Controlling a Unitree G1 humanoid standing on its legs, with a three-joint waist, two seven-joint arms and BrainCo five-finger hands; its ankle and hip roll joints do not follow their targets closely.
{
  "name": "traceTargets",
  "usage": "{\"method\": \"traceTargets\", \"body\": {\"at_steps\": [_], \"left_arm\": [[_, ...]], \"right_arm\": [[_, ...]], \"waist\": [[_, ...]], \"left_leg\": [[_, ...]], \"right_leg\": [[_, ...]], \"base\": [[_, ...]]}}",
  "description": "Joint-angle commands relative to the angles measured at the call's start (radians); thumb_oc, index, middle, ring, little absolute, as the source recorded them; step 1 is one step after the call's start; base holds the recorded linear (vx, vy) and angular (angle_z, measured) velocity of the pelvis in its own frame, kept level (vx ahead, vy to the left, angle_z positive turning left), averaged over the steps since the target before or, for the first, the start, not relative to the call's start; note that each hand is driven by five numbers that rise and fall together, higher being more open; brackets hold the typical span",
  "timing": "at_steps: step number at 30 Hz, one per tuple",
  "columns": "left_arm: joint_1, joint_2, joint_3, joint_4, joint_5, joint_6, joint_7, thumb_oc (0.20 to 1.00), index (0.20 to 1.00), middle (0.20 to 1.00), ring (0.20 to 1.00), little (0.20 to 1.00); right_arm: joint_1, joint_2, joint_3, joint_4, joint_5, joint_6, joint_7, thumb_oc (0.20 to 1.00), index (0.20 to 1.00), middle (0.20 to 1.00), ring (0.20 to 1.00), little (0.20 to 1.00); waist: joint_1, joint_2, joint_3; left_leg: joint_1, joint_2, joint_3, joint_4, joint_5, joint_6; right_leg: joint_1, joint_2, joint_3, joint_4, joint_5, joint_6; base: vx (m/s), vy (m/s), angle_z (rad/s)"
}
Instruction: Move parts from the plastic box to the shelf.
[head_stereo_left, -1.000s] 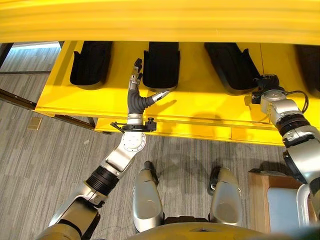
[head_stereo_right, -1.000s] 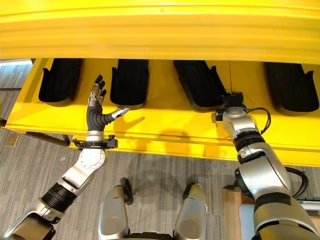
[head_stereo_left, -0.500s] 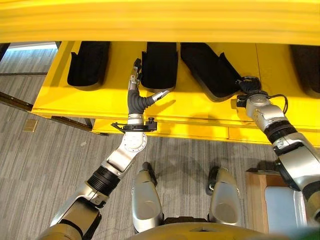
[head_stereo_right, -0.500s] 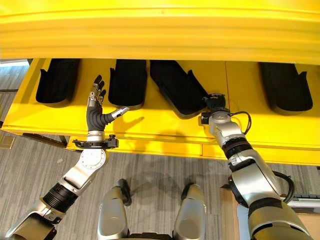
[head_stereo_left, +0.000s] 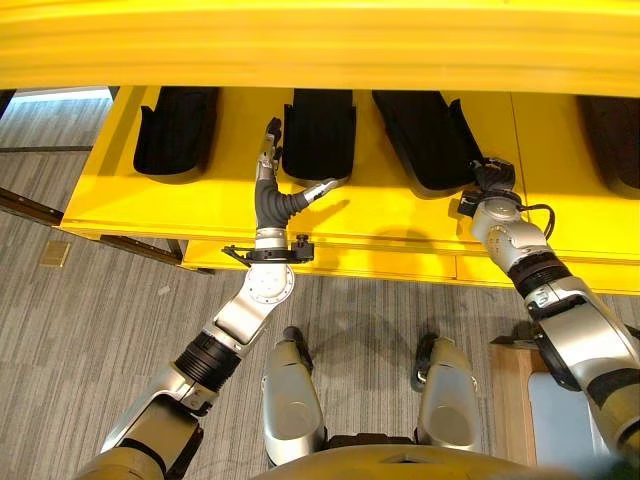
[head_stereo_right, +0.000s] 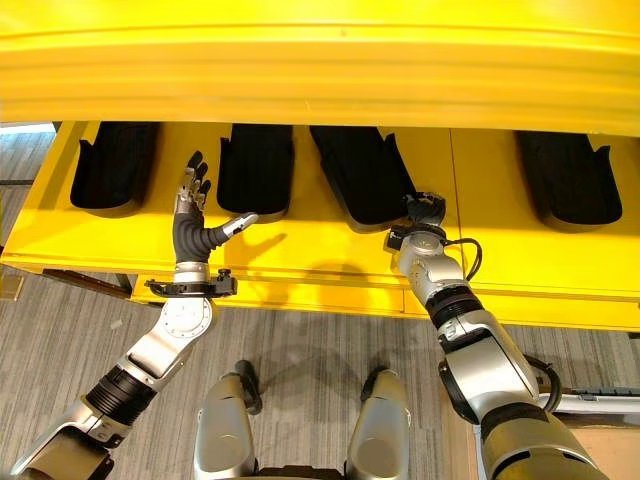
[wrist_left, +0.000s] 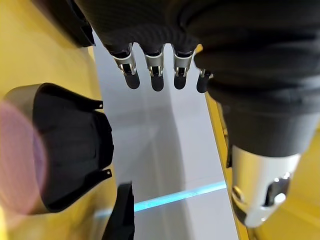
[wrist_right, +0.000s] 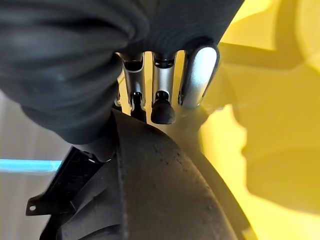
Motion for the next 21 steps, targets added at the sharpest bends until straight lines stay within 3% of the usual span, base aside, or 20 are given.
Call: {"method": "traceTargets", "body": {"at_steps": [1,9,21], "left_arm": [[-0.057,-0.006,-0.013,-0.091,0.000,-0.032,0.023,1.000,1.000,1.000,1.000,1.000],[-0.055,0.001,-0.015,-0.096,-0.006,-0.034,0.029,1.000,1.000,1.000,1.000,1.000],[-0.052,-0.001,-0.017,-0.101,0.006,-0.038,0.058,1.000,1.000,1.000,1.000,1.000]], "right_arm": [[0.076,0.080,-0.024,0.079,0.130,0.006,-0.015,0.200,0.200,0.200,0.200,0.200],[0.081,0.070,-0.040,0.083,0.096,0.006,-0.020,0.200,0.200,0.200,0.200,0.200],[0.131,0.073,-0.061,0.067,0.179,-0.011,-0.090,0.200,0.200,0.200,0.200,0.200]], "waist": [[0.017,0.015,0.061],[0.013,0.019,0.061],[0.002,0.015,0.061]], "left_leg": [[0.047,-0.041,0.079,-0.022,-0.025,0.080],[0.052,-0.046,0.081,-0.021,-0.028,0.084],[0.054,-0.047,0.086,-0.030,-0.021,0.087]], "right_leg": [[0.045,0.029,-0.051,0.162,-0.111,-0.059],[0.046,0.028,-0.049,0.159,-0.107,-0.060],[0.049,0.036,-0.044,0.147,-0.099,-0.060]], "base": [[0.00,0.000,0.00],[0.00,0.000,0.00],[0.00,0.000,0.00]]}}
